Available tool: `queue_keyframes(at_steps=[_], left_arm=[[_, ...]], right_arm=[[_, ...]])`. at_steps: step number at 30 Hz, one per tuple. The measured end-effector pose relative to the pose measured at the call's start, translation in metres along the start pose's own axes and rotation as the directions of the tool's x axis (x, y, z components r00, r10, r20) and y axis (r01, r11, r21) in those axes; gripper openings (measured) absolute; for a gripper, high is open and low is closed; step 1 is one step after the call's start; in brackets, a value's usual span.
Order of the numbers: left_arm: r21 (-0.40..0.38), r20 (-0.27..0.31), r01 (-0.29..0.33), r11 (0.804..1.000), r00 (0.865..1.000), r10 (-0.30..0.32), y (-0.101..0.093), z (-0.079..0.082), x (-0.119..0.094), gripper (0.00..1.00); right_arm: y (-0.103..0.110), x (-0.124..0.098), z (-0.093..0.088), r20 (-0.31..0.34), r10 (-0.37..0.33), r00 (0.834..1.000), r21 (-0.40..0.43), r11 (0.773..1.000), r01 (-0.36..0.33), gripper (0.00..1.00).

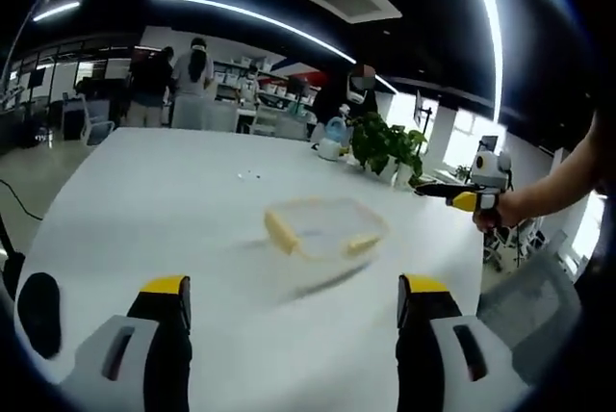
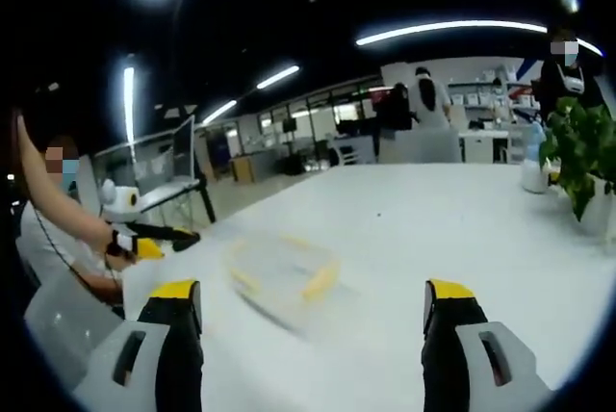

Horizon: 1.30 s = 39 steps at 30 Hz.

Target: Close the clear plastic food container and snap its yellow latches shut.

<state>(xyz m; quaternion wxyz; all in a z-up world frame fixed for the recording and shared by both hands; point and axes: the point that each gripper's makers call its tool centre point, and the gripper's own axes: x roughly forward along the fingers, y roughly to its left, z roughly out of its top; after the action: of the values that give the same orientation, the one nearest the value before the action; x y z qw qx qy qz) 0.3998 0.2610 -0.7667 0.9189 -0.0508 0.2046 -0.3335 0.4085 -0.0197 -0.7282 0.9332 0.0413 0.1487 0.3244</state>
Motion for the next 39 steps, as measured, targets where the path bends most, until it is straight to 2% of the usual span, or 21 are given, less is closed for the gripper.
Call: queue_keyframes(at_steps=[2,5,8,10,17,18,20,39], left_arm=[[0.053,0.005,0.012,0.999,1.0,-0.012,-0.005,-0.002,-0.005,0.86],[0.084,0.005,0.019,0.996,1.0,-0.02,-0.006,-0.006,-0.009,0.84],[0.094,-0.006,0.023,0.995,1.0,-0.022,-0.007,-0.011,-0.013,0.86],[0.102,-0.006,0.027,0.994,1.0,-0.027,-0.008,-0.012,-0.015,0.86],[0.118,-0.027,0.034,0.993,0.999,-0.031,-0.009,-0.021,-0.021,0.87],[0.121,-0.036,0.038,0.992,0.999,-0.034,-0.01,-0.023,-0.022,0.87],[0.135,-0.047,0.037,0.99,0.998,-0.031,-0.009,-0.027,-0.023,0.87],[0.102,-0.017,0.0,0.995,1.0,0.002,-0.012,-0.031,-0.042,0.83]], right_arm=[[0.006,-0.003,-0.003,-0.008,0.008,1.0,-0.021,1.0,-0.008,0.97],[0.01,-0.006,-0.005,-0.006,0.012,1.0,-0.016,1.0,-0.012,0.97],[0.011,-0.008,-0.009,-0.009,0.009,1.0,-0.013,1.0,-0.01,0.98],[0.011,-0.01,-0.011,-0.012,-0.005,1.0,-0.04,0.999,0.004,1.0],[0.013,-0.015,-0.017,-0.021,-0.004,1.0,-0.027,1.0,0.004,1.0],[0.012,-0.016,-0.021,-0.043,-0.008,0.999,-0.041,0.999,0.006,1.0],[0.013,-0.017,-0.023,-0.046,-0.005,0.999,-0.044,0.999,0.003,1.0],[0.019,-0.037,-0.028,-0.015,-0.02,1.0,0.009,1.0,0.02,0.99]])
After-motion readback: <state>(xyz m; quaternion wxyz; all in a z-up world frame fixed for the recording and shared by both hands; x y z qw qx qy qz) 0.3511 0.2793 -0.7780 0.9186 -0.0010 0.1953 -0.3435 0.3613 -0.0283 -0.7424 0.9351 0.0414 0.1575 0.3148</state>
